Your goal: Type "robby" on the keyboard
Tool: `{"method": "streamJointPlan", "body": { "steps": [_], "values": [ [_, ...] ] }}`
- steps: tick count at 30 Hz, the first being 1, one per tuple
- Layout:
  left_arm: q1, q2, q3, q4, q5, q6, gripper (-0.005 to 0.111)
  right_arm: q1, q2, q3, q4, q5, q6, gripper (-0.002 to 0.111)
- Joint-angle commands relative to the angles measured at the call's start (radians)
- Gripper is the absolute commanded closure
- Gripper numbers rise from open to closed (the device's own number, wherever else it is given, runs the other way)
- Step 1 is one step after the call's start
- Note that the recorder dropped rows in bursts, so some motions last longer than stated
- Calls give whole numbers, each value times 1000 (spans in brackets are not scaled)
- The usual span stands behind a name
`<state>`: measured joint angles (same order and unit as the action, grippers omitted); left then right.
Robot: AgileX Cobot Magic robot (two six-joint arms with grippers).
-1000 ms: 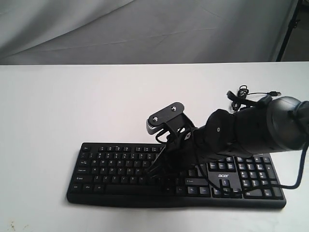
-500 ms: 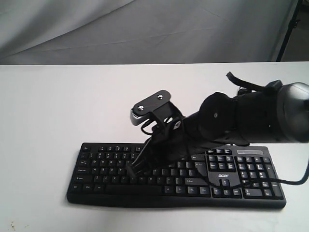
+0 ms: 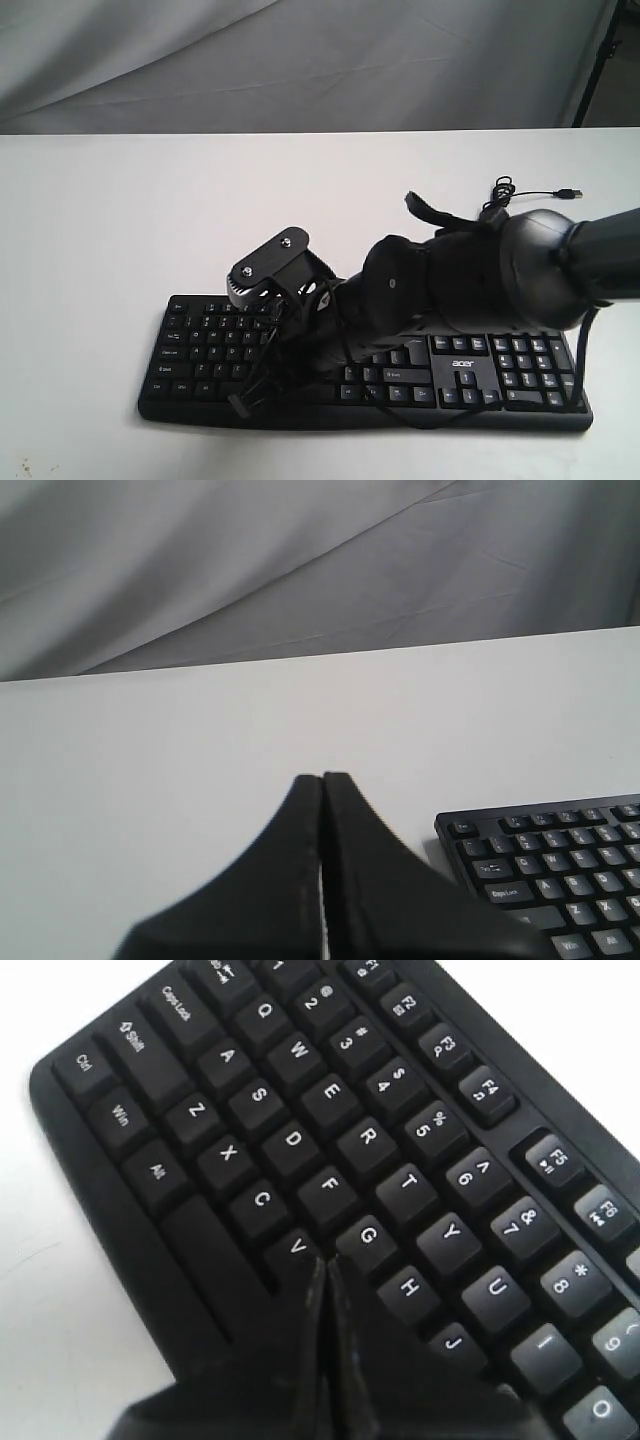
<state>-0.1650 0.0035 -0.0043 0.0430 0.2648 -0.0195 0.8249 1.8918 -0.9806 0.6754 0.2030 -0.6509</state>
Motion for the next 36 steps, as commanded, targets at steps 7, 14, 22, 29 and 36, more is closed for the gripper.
{"method": "streamJointPlan", "body": {
  "steps": [7, 14, 22, 29, 36],
  "values": [
    [-6, -3, 4, 5, -7, -3, 107, 3, 50, -6, -3, -24, -6, 108],
    [-6, -3, 4, 5, -7, -3, 107, 3, 12, -10, -3, -23, -6, 108],
    [-6, -3, 4, 5, -7, -3, 107, 3, 45, -10, 1, -27, -6, 108],
    [-6, -3, 4, 5, -7, -3, 107, 3, 55, -10, 5, -27, -6, 108],
    [-6, -3, 4, 5, -7, -3, 107, 3, 55, -10, 5, -25, -6, 108]
  ]
}}
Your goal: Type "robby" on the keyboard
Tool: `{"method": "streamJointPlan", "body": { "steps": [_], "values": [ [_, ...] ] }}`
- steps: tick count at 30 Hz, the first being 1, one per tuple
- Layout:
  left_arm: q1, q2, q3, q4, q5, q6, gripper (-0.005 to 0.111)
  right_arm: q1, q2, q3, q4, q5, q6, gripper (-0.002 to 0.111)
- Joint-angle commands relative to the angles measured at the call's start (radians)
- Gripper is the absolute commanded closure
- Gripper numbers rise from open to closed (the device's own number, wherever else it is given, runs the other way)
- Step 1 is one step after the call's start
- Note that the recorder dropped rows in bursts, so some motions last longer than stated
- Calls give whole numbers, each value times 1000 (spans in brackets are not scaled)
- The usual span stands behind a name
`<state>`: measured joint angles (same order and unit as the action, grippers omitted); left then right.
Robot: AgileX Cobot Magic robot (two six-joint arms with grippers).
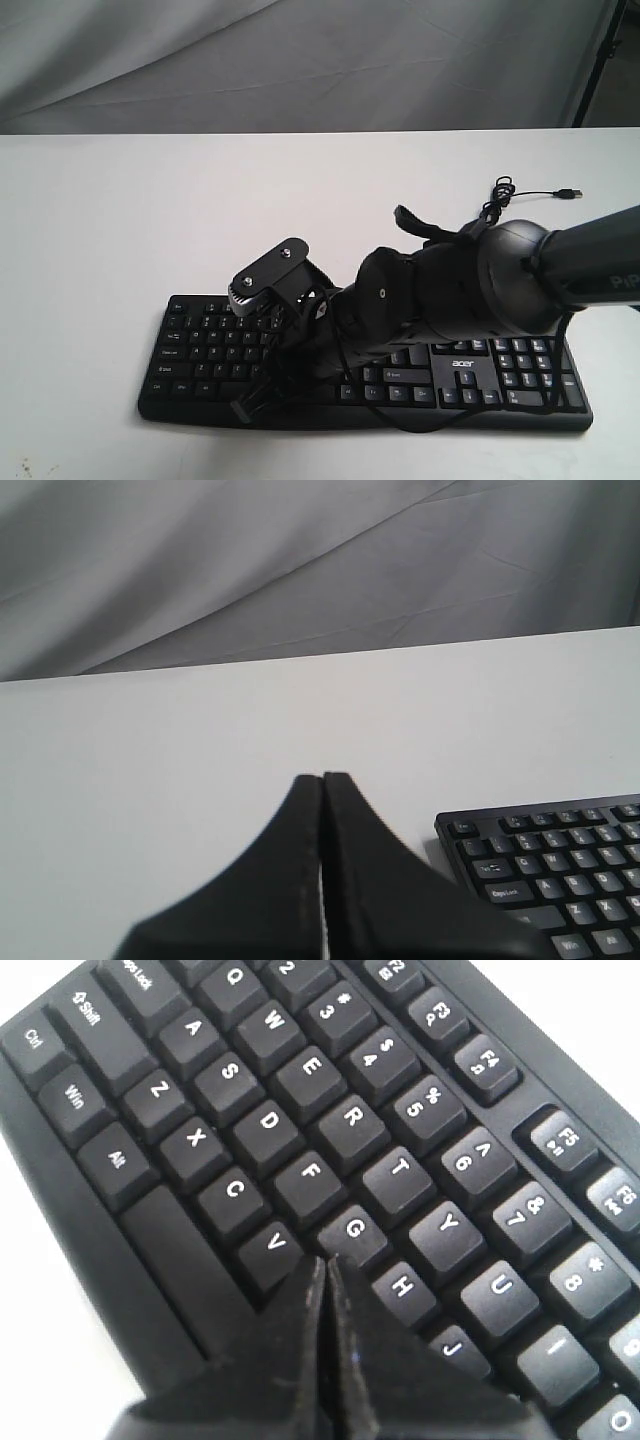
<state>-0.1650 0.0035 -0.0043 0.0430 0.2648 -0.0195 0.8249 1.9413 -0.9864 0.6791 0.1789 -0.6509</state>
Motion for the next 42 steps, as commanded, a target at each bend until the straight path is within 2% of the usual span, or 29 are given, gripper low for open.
{"method": "streamJointPlan", "body": {
  "steps": [1, 10, 17, 42],
  "values": [
    [-6, -3, 4, 5, -7, -3, 107, 3, 6, -4, 2, -1, -6, 108],
    [-6, -3, 4, 5, -7, -3, 107, -4, -50, -10, 2, -19, -6, 108],
    [-6, -3, 4, 5, -7, -3, 107, -69, -61, -130, -44, 103, 16, 108],
    [-6, -3, 4, 5, -7, -3, 107, -107, 23, -126, -117, 96, 32, 108]
  ]
}}
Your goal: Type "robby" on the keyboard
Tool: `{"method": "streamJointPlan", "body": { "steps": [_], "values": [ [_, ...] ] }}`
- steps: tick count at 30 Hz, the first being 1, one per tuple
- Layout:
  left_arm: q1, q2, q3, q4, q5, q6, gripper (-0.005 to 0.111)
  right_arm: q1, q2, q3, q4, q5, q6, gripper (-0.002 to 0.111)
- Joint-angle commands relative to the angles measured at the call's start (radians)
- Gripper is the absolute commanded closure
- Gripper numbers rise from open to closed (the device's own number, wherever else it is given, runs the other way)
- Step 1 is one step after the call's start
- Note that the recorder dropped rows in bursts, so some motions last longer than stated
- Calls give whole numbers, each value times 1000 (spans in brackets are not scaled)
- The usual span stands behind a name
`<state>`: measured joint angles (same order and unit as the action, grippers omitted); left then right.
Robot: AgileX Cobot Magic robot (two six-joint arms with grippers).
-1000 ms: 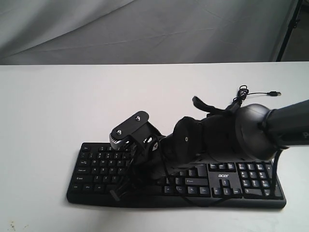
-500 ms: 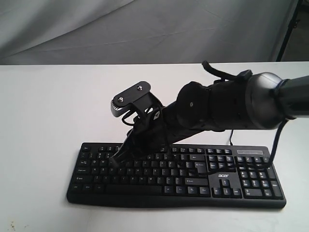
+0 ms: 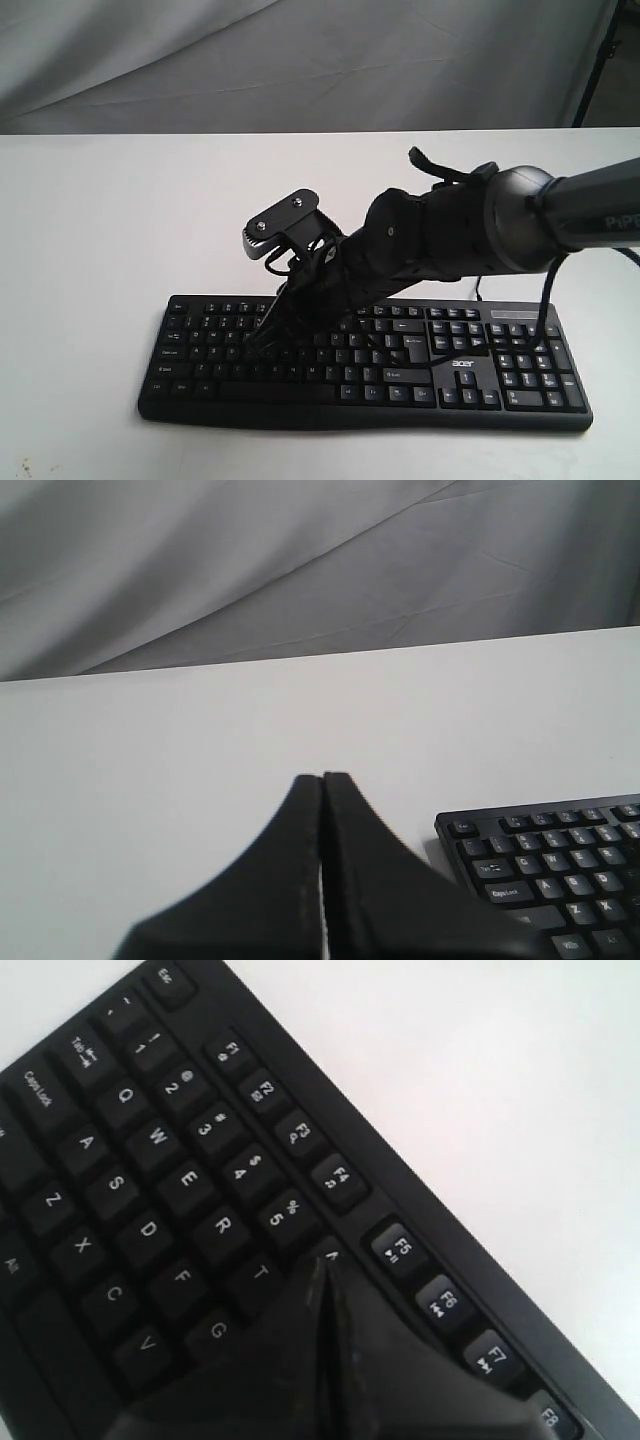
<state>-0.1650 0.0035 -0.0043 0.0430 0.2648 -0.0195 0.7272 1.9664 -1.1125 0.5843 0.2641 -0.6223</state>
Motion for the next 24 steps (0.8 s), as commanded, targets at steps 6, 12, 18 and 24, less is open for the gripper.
{"method": "streamJointPlan", "body": {
  "steps": [6, 12, 18, 24],
  "values": [
    [-6, -3, 4, 5, -7, -3, 107, -9, 4, 0, -22, 13, 3, 108],
    [-6, -3, 4, 5, -7, -3, 107, 5, 19, 0, -16, 2, 3, 108],
    [-6, -3, 4, 5, -7, -3, 107, 5, 19, 0, -16, 0, 3, 108],
    [-6, -3, 4, 5, -7, -3, 107, 9, 47, 0, -12, -1, 3, 108]
  ]
}}
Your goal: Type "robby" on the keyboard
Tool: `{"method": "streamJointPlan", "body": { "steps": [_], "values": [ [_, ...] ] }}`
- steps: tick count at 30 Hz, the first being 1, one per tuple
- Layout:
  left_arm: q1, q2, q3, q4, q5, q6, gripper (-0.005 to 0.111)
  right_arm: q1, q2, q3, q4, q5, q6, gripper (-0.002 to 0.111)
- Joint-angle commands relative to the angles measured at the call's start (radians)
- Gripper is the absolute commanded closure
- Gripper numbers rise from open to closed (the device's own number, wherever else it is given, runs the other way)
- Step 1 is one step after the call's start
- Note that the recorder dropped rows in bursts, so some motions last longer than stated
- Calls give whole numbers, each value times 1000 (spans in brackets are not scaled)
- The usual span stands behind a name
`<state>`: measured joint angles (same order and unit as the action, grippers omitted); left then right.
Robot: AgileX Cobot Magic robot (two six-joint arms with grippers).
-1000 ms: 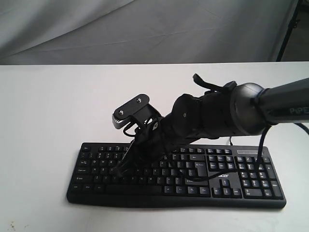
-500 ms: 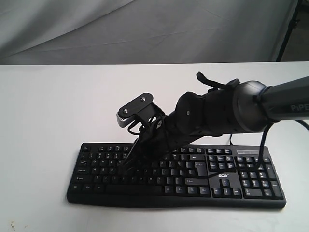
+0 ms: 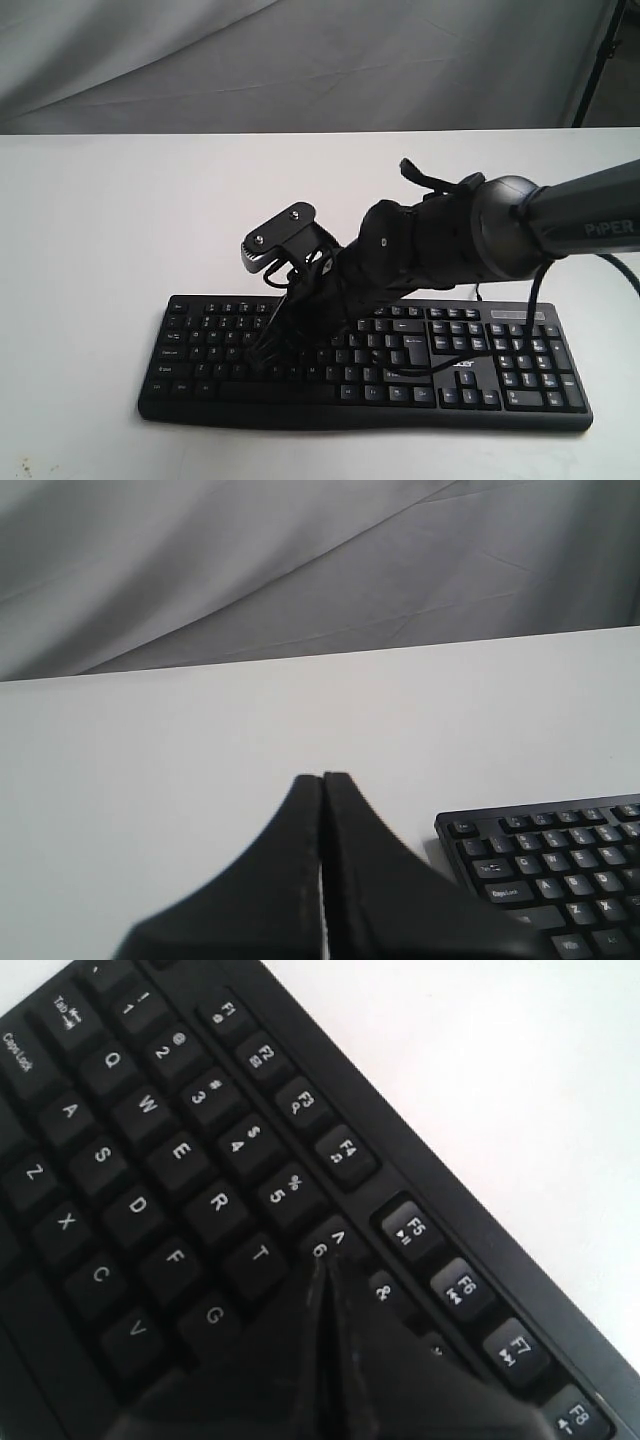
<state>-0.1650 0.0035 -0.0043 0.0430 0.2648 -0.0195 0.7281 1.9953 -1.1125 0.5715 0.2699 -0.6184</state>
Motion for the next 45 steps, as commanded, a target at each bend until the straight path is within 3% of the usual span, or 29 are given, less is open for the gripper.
{"method": "streamJointPlan", "body": {
  "steps": [1, 5, 9, 22, 35, 40, 45],
  "values": [
    [-6, -3, 4, 5, -7, -3, 107, 8, 18, 0, 1, -7, 0, 108],
    [-6, -3, 4, 5, -7, -3, 107, 8, -23, 0, -9, -13, 0, 108],
    [-6, -3, 4, 5, -7, -3, 107, -2, -210, 61, -38, -23, 25, 108],
    [-6, -3, 4, 5, -7, -3, 107, -9, -863, 655, -27, -251, 40, 108],
    [-6, -3, 4, 5, -7, -3, 107, -11, -1223, 808, -25, -349, 40, 108],
    [-6, -3, 4, 5, -7, -3, 107, -138, -1402, 920, 29, -412, 40, 108],
    [-6, -3, 4, 5, -7, -3, 107, -433, -1563, 948, 40, -279, 40, 108]
  ]
}}
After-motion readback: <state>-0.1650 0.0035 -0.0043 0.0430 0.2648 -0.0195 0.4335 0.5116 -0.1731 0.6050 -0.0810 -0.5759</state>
